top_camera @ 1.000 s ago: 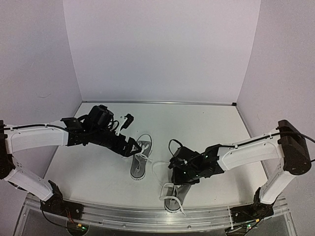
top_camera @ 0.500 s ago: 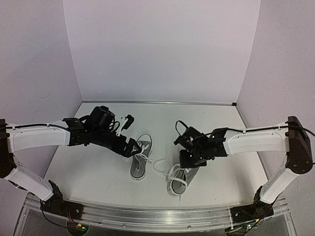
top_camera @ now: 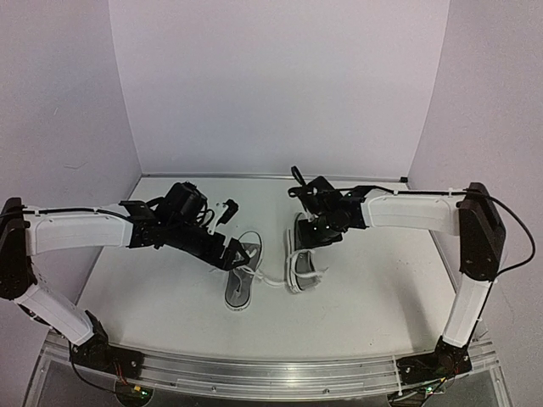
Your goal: Tie the shoes
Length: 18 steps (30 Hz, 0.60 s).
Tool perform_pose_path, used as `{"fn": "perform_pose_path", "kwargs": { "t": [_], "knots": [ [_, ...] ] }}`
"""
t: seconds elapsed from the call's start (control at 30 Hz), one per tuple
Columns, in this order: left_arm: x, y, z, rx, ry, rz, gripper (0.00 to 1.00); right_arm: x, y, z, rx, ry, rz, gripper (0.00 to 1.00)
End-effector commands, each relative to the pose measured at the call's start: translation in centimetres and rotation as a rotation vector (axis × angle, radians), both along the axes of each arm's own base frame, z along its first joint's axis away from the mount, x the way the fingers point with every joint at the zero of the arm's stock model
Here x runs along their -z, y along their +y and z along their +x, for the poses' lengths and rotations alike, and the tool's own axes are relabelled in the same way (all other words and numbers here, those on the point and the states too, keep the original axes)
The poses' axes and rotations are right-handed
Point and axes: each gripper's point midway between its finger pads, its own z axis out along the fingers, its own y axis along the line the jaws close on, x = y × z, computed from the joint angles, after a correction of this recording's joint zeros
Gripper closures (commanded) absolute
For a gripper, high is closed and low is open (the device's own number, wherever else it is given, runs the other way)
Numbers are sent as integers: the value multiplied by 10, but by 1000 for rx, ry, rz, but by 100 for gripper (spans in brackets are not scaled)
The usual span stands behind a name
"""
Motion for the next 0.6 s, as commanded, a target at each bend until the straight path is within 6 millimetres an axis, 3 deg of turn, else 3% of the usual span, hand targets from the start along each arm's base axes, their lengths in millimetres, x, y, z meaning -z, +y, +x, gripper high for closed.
{"fn": "perform_pose_path", "kwargs": {
  "t": [0.0, 0.2, 0.3, 0.4, 0.57],
  "knots": [
    [-17, -17, 3, 70, -27, -47, 1, -14, 9, 9, -33, 6, 65, 72],
    [-4, -23, -2, 194, -56, 40, 1, -69, 3, -3, -139, -18, 234, 45],
    [-2, -22, 1, 221, -76, 80, 2, -79, 2, -22, -260, -20, 288, 35],
    [-6, -26, -1, 253, -88, 68, 2, -64, 1, -38, -351, 26, 288, 37],
    [-8, -33, -11, 327, -71, 32, 6, -27, 2, -48, -483, 76, 222, 50]
  ]
}}
